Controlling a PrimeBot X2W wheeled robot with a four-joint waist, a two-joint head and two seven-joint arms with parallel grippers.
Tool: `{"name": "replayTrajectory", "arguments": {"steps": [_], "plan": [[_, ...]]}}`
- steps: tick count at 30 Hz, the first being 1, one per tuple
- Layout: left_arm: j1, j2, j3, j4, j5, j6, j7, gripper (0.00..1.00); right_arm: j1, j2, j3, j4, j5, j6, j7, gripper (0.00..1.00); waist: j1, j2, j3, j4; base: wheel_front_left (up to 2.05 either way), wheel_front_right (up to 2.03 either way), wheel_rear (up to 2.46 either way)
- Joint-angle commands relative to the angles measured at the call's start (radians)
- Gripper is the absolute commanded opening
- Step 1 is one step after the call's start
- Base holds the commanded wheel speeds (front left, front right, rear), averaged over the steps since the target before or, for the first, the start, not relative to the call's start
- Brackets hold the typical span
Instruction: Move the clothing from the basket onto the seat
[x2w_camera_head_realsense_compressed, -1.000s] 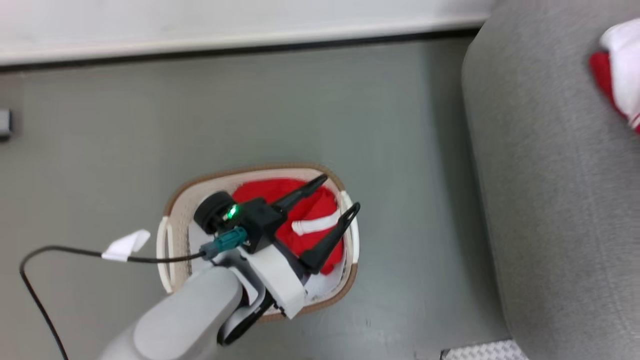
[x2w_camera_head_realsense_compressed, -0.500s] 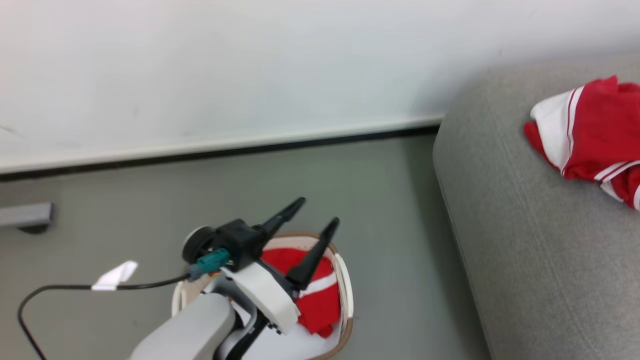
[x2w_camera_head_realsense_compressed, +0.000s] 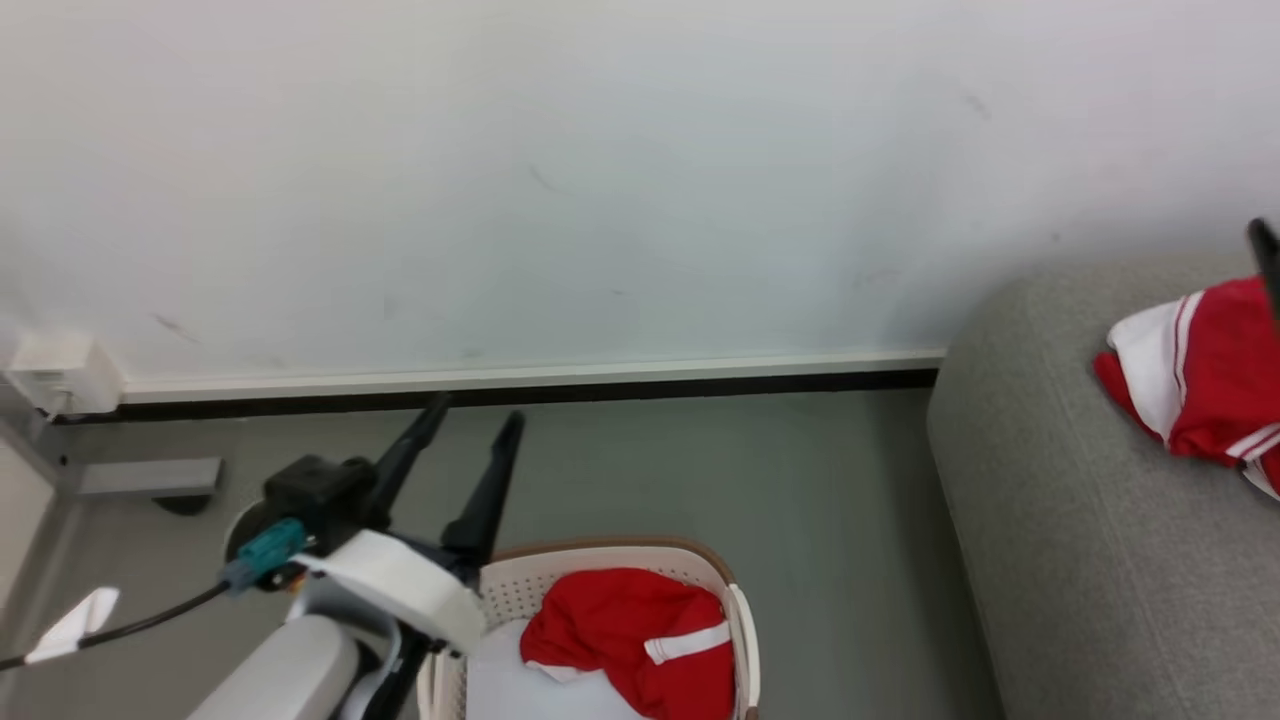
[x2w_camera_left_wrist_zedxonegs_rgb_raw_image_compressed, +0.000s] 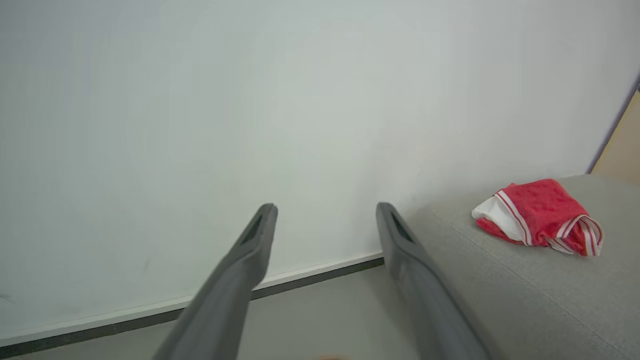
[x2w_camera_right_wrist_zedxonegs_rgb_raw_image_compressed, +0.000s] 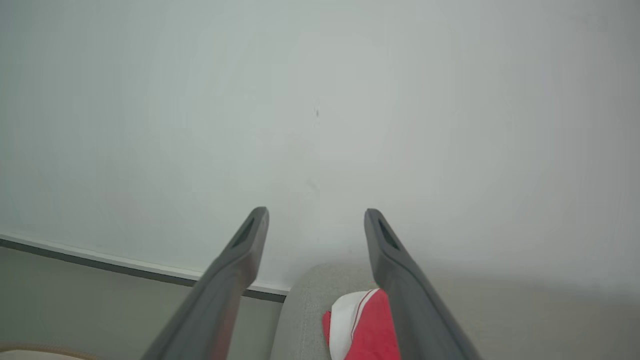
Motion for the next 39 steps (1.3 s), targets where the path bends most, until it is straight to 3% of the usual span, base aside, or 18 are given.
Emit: {"name": "replayTrajectory", "arguments": {"steps": [1,9,18,28,39], "plan": [[0.022,0.011,0.011,-0.003,-0.004,0.005,0.000,1.00,0.028,0.007,-0.005,-0.010,-0.006,-0.002,-0.010,1.00,0.0002,-0.0001,-0.017,0.020,0.00,0.00,0.00],[0.149,0.020,0.158,-0.038,0.027,0.065,0.000,1.00,0.194,0.119,-0.062,-0.117,-0.060,-0.002,-0.096,1.00,0.0002,-0.0001,-0.032,0.059,0.00,0.00,0.00],[0.332,-0.048,0.354,-0.080,0.110,0.085,0.000,1.00,0.411,0.295,-0.135,-0.148,-0.147,-0.002,-0.290,1.00,0.0002,-0.0001,-0.032,0.078,0.00,0.00,0.00],[0.413,-0.157,0.484,-0.073,0.256,0.027,0.000,1.00,0.511,0.386,-0.128,-0.035,-0.213,-0.002,-0.415,1.00,0.0002,-0.0001,-0.028,0.083,0.00,0.00,0.00],[0.437,-0.251,0.585,-0.048,0.369,-0.067,0.000,1.00,0.486,0.435,-0.107,0.047,-0.239,-0.002,-0.453,1.00,0.0002,-0.0001,-0.025,0.073,0.00,0.00,0.00]]}}
